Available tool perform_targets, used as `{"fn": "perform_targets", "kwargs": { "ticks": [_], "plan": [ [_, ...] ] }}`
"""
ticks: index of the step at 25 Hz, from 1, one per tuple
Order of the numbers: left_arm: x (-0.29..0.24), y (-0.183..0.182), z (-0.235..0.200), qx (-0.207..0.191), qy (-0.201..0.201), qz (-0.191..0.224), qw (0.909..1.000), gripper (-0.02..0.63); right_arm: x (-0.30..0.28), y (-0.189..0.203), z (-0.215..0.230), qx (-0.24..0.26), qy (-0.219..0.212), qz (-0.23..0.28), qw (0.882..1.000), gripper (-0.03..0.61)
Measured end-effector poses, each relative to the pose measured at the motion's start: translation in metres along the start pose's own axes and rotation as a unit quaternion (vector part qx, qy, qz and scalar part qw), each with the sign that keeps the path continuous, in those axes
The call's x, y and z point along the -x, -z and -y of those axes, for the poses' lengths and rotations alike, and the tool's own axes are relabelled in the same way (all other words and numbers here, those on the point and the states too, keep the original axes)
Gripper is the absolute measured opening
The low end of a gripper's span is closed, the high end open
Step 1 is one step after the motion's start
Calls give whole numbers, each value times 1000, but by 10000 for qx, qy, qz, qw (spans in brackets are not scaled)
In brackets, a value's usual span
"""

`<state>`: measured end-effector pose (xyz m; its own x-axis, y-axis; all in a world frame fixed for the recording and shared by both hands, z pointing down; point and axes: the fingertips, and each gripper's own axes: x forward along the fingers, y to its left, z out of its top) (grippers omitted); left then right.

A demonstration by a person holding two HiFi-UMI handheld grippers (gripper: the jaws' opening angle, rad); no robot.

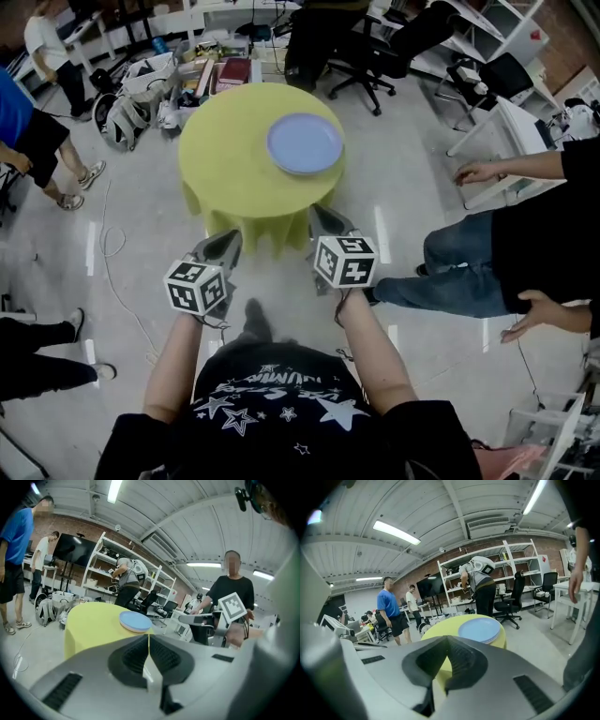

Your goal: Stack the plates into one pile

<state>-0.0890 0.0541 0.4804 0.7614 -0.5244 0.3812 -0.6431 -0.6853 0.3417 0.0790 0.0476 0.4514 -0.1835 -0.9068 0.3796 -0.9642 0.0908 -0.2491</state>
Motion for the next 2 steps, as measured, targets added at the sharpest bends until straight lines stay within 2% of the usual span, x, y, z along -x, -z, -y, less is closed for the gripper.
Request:
{"fn": "perform_targets", "kwargs": {
  "ticks": [2],
  "plan": [
    [4,2,6,-1,-3,27,10000,20,7,1,-2,29,-19,21,10000,15]
  ]
}}
